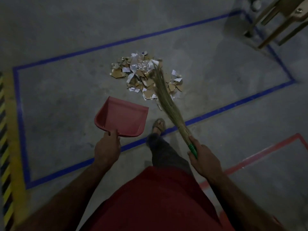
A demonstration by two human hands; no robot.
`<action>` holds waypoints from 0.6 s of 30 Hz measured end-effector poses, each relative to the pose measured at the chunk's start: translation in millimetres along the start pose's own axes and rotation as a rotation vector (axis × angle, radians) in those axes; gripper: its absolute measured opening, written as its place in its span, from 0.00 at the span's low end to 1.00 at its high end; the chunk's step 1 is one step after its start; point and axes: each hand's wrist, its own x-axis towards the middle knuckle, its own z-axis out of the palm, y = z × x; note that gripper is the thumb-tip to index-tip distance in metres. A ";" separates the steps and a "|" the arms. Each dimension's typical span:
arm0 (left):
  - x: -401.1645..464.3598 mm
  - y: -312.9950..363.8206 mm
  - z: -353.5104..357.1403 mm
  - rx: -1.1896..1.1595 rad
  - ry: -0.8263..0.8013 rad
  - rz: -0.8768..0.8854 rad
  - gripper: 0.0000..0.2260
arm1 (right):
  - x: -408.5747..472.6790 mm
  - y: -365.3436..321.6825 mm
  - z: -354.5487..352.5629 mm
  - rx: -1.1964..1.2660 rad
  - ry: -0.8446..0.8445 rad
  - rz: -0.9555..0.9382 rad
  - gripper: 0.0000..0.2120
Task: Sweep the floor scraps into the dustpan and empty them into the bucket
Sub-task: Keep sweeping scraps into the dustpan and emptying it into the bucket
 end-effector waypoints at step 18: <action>357.6 50.0 120.6 0.094 -0.291 0.018 0.17 | 362.2 25.9 96.9 0.209 -0.367 0.599 0.30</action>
